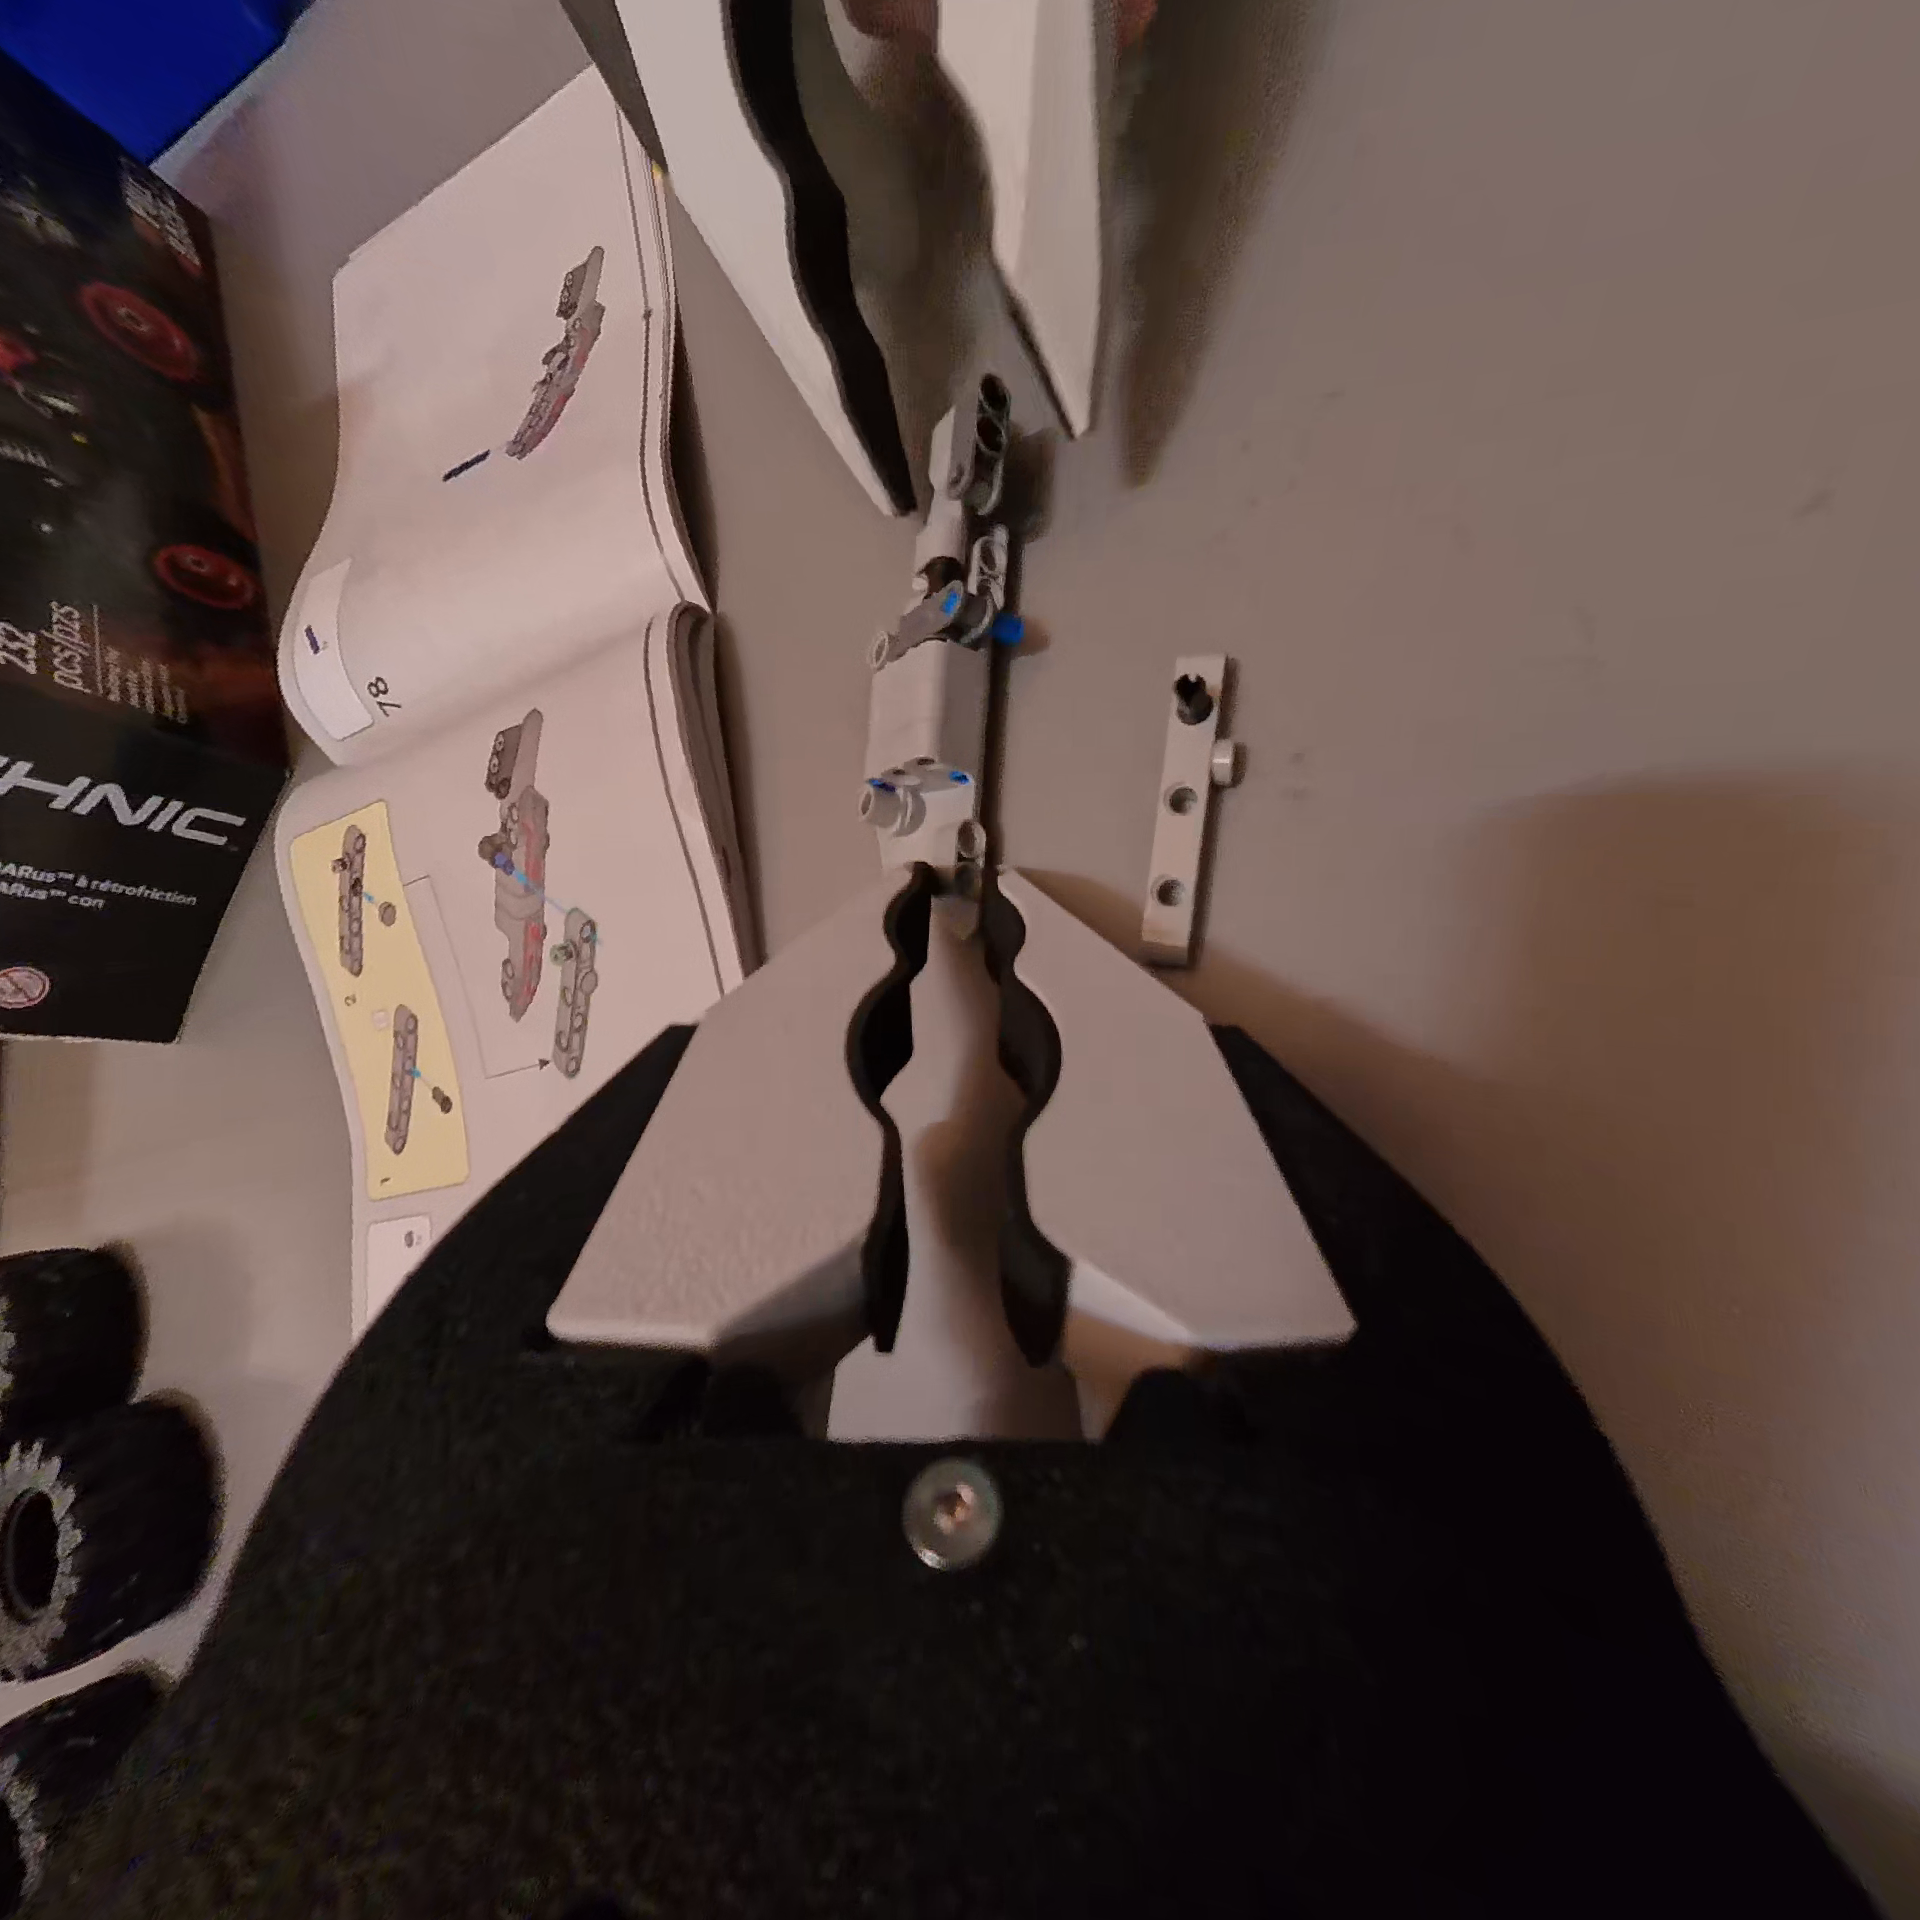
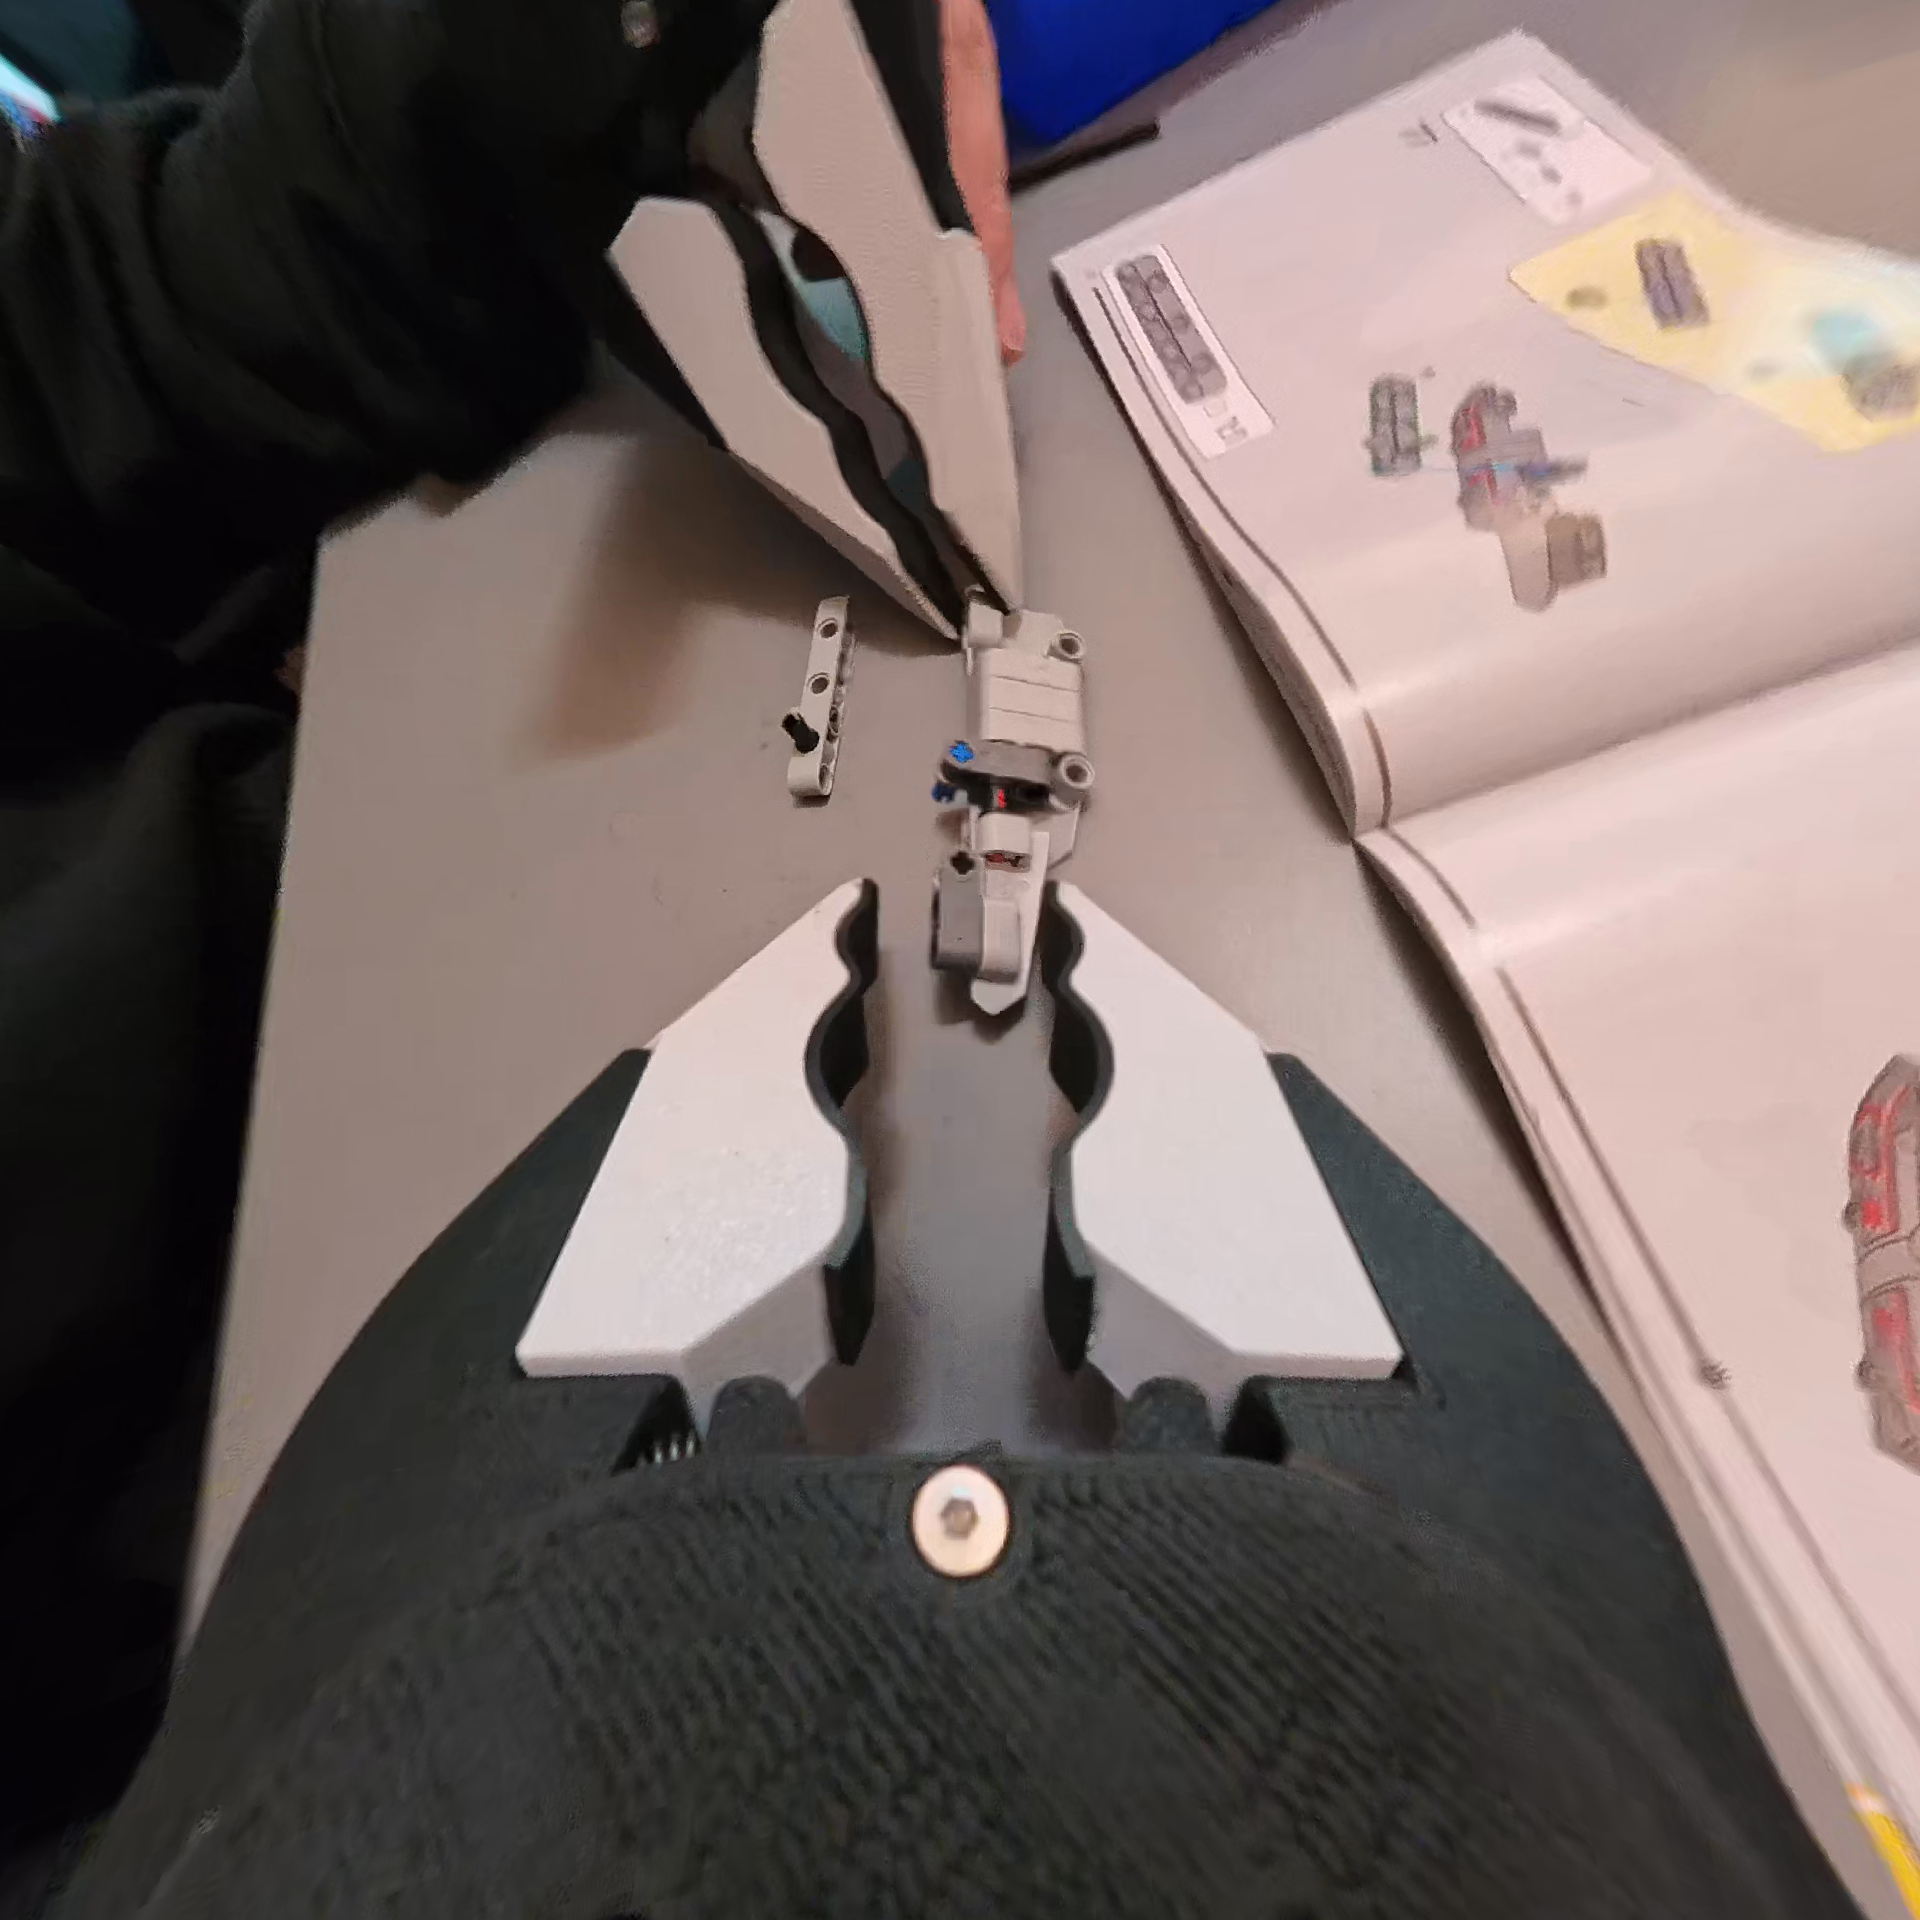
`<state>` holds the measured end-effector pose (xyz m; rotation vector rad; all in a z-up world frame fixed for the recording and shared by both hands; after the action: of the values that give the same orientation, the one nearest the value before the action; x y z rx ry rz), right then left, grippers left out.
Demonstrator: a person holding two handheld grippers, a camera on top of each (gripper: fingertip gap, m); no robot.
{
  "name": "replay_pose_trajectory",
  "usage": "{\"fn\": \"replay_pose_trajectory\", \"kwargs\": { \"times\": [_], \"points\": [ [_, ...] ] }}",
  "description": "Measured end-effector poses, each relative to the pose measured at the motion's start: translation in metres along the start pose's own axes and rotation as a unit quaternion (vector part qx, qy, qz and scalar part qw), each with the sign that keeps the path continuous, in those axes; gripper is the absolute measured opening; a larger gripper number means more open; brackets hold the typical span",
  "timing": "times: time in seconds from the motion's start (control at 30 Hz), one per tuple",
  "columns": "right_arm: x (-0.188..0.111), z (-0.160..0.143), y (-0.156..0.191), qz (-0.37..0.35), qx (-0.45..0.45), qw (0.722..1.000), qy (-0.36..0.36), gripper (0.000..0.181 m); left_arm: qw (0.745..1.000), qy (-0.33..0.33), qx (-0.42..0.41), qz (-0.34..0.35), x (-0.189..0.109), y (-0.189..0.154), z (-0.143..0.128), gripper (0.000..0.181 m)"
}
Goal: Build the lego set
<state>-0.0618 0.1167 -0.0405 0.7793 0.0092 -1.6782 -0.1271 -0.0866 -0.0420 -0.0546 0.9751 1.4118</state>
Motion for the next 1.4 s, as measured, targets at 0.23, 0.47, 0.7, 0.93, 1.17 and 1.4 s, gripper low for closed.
{"fn": "replay_pose_trajectory", "kwargs": {
  "times": [0.23, 0.47, 0.7, 0.93, 1.17, 1.4],
  "points": [
    [0.009, 0.017, 0.026, -0.05, -0.214, 0.975, 0.01, 0.039, 1.0, -0.008, 0.005, 0.002, -0.014, 0.004, 0.002, 0.006],
    [0.013, 0.013, 0.018, -0.06, -0.174, 0.983, 0.014, 0.036, 1.0, -0.003, -0.003, -0.011, -0.021, 0.001, 0.004, 0.006],
    [0.028, 0.014, 0.017, -0.06, -0.177, 0.982, 0.038, 0.029, 1.0, -0.013, -0.022, -0.015, -0.029, 0.001, 0.008, 0.006],
    [0.036, 0.013, 0.016, -0.071, -0.169, 0.981, 0.066, 0.026, 1.0, -0.013, -0.022, -0.016, -0.031, 0.001, 0.005, 0.006],
    [0.038, 0.013, 0.017, -0.081, -0.182, 0.978, 0.069, 0.017, 0.999, -0.022, -0.031, -0.02, -0.033, 0.0, 0.004, 0.006],
    [0.039, 0.015, 0.024, -0.127, -0.224, 0.965, 0.058, 0.016, 0.999, -0.03, -0.034, 0.001, -0.037, -0.001, -0.001, 0.006]
  ]
}}
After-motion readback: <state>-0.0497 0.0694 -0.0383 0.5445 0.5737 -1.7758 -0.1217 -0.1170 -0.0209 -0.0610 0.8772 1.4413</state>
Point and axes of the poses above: each gripper's, where its closed fingertips meet, x out along the fingers, z out of its top, y = z × x across the jaws, the point moved 10 cm from there along -x, back along the fingers, and after that the axes turned 13 degrees about z, right-handed, at the moved point
